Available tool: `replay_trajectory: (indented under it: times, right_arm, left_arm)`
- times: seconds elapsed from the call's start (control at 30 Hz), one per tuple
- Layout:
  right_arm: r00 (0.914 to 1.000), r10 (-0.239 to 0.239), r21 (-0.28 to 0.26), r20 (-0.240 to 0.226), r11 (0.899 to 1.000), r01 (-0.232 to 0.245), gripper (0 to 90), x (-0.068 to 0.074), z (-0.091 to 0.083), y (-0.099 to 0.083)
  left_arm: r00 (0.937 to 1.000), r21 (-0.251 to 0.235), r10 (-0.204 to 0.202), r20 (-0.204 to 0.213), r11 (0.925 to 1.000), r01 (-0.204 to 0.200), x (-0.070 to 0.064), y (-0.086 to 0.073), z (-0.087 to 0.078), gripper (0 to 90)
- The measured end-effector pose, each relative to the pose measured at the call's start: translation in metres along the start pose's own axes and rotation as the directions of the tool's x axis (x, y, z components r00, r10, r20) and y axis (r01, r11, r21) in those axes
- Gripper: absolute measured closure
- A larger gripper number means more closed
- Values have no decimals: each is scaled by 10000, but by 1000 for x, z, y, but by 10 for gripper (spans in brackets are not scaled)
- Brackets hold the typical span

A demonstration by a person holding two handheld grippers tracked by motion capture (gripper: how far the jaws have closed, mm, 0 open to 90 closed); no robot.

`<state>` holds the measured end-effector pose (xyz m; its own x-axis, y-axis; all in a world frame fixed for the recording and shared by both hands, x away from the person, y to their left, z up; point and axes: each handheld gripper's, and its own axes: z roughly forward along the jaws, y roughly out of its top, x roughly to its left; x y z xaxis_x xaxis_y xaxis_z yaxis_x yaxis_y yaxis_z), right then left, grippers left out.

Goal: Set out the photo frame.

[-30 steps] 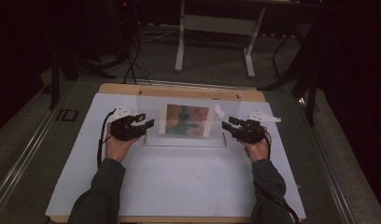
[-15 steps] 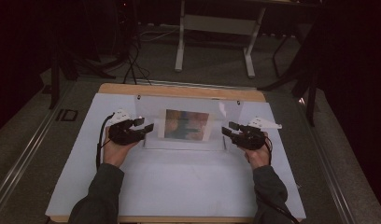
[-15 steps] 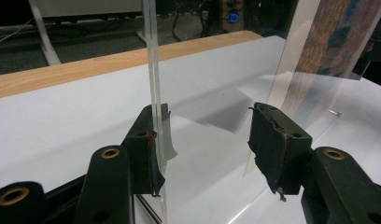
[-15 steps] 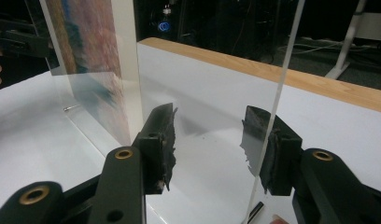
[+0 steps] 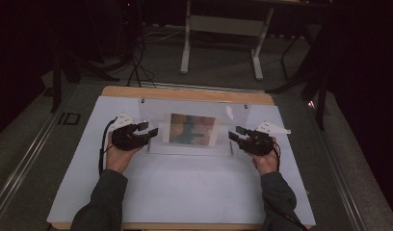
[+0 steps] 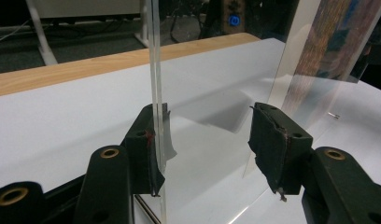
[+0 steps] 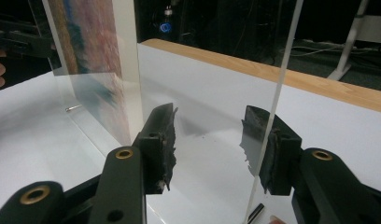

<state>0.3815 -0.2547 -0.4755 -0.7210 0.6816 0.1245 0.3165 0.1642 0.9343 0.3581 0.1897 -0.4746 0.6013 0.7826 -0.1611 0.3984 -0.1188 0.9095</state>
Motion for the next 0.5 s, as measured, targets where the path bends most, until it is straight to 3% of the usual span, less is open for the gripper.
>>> replay_trajectory:
  times: [0.33, 0.5]
  right_arm:
    - [9999, -144, 77, -19, 9999, 144, 527, -1, 0, 2]
    - [10000, -82, 85, -41, 9999, 82, 524, -3, 1, 2]
  left_arm:
    - [9999, -27, -52, -91, 10000, 52, -2, -1, -1, 464]
    - [9999, -37, -156, 74, 9999, 156, -1, -2, -3, 484]
